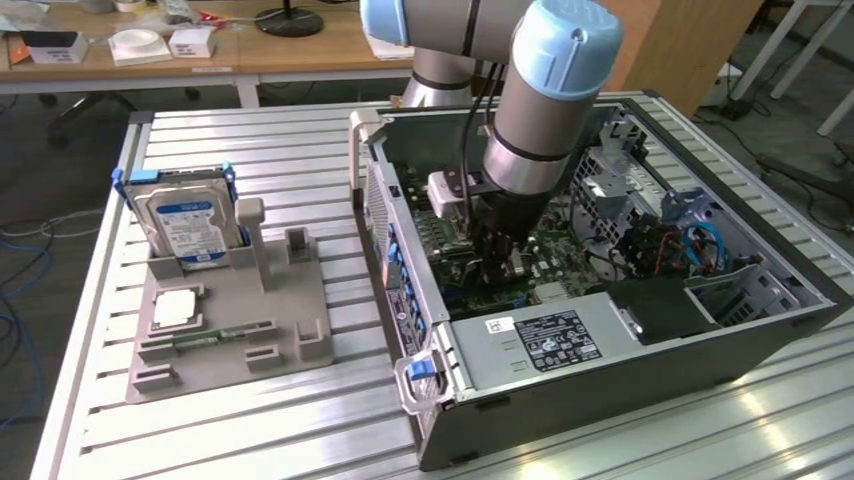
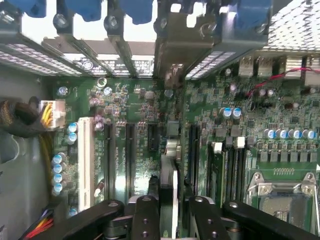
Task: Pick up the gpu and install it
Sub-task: 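Insert the gpu into the slot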
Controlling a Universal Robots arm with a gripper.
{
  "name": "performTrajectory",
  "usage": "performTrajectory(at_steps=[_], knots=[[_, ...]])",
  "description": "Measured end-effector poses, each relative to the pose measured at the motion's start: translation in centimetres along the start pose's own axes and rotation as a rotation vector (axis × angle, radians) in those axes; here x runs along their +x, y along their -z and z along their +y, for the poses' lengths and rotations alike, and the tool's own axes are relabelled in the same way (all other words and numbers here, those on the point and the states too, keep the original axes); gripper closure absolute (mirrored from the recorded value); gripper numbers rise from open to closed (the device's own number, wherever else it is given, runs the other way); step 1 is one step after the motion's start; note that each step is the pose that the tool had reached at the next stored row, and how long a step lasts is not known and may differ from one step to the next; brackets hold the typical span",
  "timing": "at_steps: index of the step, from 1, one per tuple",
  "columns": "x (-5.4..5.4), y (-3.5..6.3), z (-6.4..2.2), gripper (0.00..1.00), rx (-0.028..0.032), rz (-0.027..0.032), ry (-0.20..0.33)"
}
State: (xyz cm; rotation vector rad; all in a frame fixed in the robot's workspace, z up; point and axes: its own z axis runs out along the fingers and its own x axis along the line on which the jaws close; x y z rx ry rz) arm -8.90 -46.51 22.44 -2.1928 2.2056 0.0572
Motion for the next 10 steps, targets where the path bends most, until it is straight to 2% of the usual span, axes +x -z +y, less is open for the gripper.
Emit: performTrajectory(at_steps=[1, 2, 10], knots=[[0.0, 0.2, 0.0, 0.73, -0.0002, 0.0017, 0.0], [0.0, 0.47, -0.01, 0.67, -0.0014, 0.004, 0.0], [-0.1, 2.63, -0.02, 0.67, -0.0012, 0.0035, 0.001]])
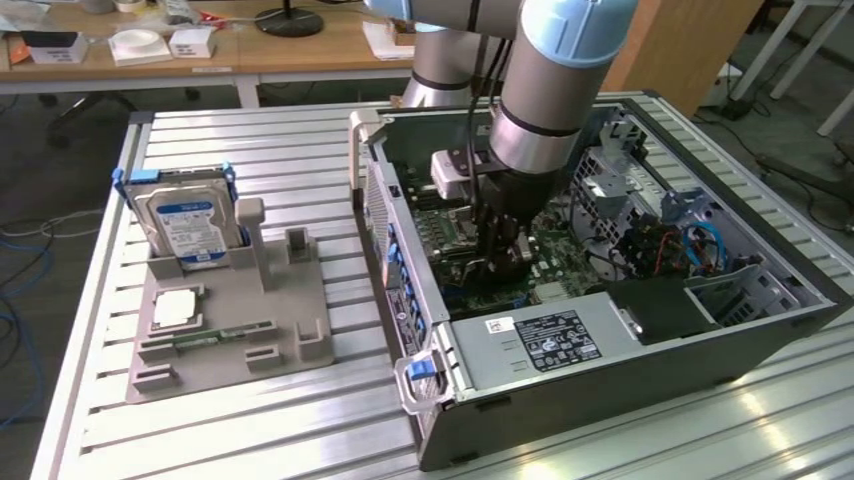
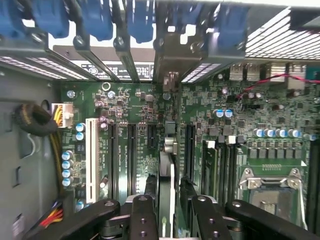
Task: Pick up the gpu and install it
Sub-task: 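Insert the gpu into the slot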
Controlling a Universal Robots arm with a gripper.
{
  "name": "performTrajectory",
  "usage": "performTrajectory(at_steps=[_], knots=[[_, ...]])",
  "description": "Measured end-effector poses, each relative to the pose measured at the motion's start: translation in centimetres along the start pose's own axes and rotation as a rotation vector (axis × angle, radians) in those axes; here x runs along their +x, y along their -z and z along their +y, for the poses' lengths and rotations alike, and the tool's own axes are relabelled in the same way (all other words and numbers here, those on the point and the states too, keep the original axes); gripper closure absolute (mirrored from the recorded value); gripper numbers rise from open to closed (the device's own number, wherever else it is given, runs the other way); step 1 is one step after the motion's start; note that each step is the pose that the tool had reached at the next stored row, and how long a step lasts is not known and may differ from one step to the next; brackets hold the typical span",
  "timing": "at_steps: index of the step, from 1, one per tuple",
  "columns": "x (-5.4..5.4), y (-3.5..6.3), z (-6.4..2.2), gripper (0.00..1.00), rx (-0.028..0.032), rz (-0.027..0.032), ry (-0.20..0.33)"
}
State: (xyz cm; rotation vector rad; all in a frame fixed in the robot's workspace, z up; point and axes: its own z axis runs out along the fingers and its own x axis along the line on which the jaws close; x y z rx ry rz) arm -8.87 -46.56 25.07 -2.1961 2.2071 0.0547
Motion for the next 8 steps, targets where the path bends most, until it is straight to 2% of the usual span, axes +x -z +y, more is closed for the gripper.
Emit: performTrajectory(at_steps=[8], knots=[[-0.1, 2.31, 0.01, 0.67, 0.0002, -0.0001, 0.0]])
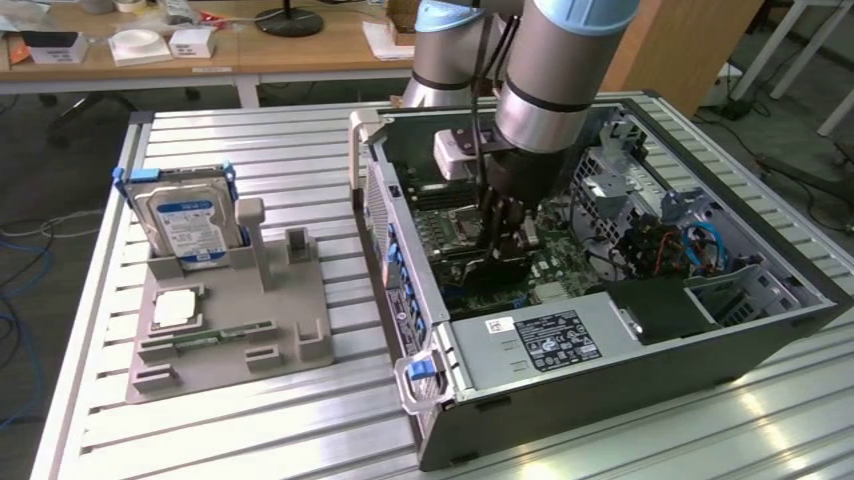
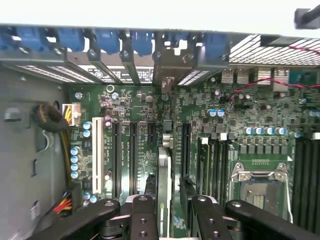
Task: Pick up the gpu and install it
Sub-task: 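Insert the gpu into the slot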
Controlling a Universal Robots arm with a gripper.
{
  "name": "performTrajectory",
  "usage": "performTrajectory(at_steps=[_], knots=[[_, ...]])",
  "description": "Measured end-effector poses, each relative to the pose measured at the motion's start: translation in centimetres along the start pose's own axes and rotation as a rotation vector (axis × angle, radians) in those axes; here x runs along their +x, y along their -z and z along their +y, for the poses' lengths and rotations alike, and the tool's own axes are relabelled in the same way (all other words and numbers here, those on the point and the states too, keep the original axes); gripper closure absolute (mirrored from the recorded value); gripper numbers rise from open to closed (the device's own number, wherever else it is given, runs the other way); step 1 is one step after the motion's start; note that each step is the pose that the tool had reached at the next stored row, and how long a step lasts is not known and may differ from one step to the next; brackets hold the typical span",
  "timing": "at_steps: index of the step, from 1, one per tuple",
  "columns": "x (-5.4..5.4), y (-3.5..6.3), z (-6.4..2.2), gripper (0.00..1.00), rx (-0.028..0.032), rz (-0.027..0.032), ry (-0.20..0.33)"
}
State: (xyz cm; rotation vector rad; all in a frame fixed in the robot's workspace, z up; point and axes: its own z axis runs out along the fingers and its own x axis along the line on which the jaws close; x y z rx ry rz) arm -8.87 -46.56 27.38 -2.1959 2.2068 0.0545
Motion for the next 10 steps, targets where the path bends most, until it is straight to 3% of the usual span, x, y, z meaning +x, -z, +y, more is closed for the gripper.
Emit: performTrajectory(at_steps=[2, 5, 7, 8, 10], knots=[[-0.03, 0.7, 0.0, 0.67, 0.0005, 0.0002, 0.0], [-0.05, 0.92, 0.0, 0.68, 0.0015, 0.0, 0.0], [-0.06, 0.91, 0.0, 0.8, 0.0016, 0.0, 0.0], [-0.06, 0.92, 0.0, 0.8, 0.0015, 0.0001, 0.0], [-0.05, 0.92, 0.0, 0.9, 0.0015, 0.0002, 0.0]])
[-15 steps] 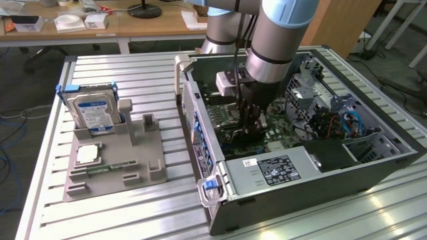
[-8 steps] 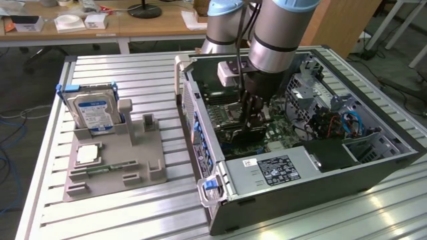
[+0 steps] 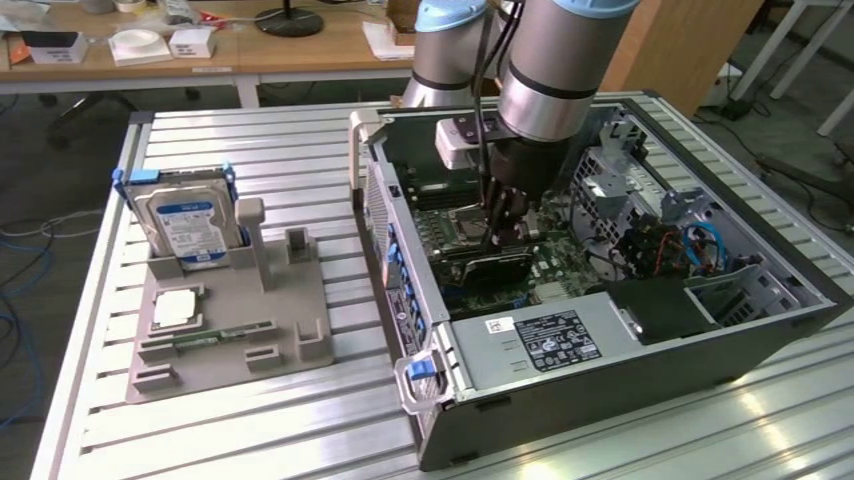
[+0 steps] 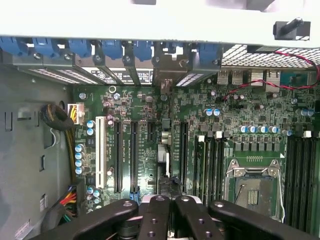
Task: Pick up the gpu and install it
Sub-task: 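Insert the gpu into the slot, then press down on the gpu until it lock into place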
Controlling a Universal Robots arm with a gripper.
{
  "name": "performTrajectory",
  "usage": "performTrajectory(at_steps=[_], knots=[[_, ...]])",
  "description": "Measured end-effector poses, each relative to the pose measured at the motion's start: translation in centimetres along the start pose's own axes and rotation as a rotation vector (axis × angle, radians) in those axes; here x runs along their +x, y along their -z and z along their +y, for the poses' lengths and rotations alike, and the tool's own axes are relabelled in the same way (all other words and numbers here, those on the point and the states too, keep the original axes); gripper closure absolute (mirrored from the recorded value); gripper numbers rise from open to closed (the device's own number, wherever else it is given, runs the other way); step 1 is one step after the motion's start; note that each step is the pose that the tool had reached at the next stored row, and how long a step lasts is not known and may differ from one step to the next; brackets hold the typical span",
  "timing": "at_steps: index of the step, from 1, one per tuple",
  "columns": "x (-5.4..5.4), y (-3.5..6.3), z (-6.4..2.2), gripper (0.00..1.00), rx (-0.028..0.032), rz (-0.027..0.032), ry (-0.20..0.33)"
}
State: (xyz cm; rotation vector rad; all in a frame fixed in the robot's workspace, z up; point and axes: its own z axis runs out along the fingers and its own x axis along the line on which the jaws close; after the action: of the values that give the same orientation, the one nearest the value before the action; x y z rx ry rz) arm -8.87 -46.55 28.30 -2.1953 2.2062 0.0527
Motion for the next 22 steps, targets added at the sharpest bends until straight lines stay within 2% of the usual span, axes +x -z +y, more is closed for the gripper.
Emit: performTrajectory(at_steps=[17, 20, 22], knots=[[0.0, 0.0, 0.05, 0.9, 0.0, 0.0, 0.0], [0.0, 0.05, 0.86, 0.9, 0.0028, -0.0004, 0.0], [0.0, 0.09, 1.57, 0.9, 0.0099, -0.0004, 0.001]])
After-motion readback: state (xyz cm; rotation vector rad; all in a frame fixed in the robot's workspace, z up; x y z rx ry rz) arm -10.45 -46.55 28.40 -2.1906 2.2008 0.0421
